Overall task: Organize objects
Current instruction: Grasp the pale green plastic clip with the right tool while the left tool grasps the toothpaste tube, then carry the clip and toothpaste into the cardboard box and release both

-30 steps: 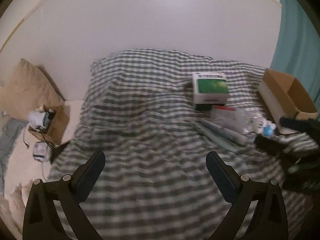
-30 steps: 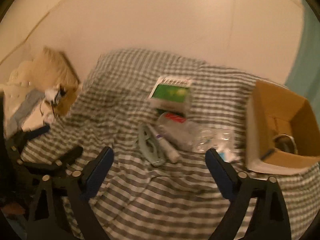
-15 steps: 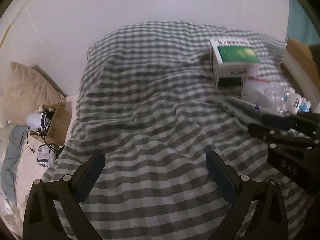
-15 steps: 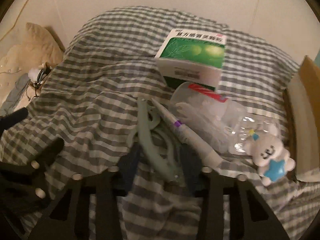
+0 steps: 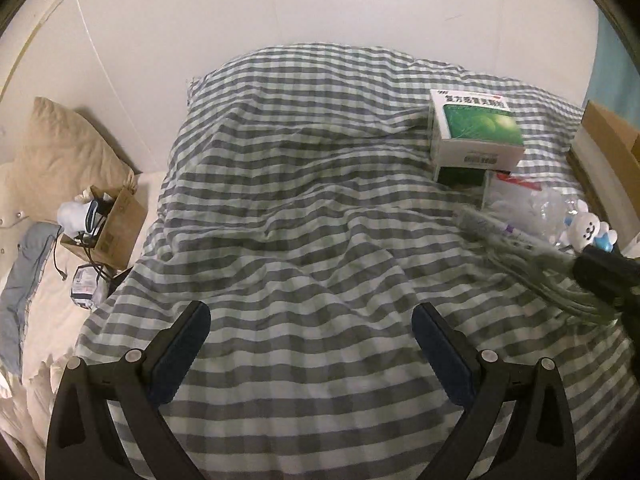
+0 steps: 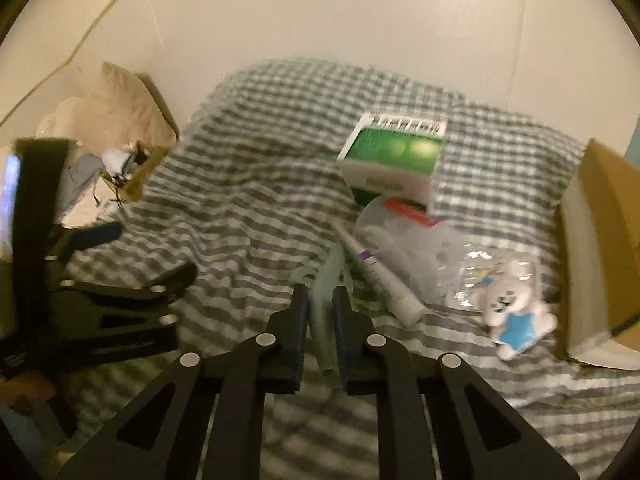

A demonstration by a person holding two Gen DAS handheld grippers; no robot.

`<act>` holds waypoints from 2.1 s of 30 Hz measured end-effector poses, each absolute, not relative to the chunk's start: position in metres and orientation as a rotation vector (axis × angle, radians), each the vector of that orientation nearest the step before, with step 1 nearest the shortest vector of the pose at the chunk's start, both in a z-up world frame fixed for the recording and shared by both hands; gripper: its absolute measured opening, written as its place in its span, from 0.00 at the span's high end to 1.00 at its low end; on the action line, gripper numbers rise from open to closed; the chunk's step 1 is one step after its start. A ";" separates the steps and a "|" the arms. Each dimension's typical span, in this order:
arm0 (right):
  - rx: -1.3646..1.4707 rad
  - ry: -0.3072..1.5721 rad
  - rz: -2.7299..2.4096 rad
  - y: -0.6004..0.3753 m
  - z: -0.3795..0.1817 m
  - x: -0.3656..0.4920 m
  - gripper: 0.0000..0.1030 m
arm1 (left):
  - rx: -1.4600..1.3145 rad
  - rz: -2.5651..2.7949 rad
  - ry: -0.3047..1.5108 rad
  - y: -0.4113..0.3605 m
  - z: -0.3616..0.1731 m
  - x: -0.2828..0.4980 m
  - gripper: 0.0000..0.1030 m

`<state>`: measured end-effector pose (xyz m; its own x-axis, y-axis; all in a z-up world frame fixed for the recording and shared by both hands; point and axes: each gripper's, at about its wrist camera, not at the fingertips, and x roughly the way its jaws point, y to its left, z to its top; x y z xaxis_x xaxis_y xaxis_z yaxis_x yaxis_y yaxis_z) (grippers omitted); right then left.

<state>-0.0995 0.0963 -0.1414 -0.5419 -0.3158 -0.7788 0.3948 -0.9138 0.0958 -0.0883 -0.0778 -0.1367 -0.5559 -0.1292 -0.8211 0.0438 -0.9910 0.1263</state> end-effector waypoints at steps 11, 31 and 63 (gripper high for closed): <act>1.123 0.007 -2.605 0.164 -0.096 -0.085 0.92 | 1.435 -2.782 -0.237 -0.015 -0.131 -0.087 0.00; 1.336 -0.029 -2.710 0.215 -0.157 -0.124 0.91 | 1.650 -2.793 -0.011 0.063 -0.178 -0.155 0.16; 1.015 0.068 -2.688 0.174 -0.057 -0.049 0.92 | 1.366 -2.996 0.101 -0.008 -0.067 -0.046 0.80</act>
<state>-0.0487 0.1736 -0.0565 -0.7197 -0.2309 -0.6548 0.2636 -0.9633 0.0501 -0.0458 -0.0081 -0.0673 -0.6464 0.1636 -0.7452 -0.1130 -0.9865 -0.1186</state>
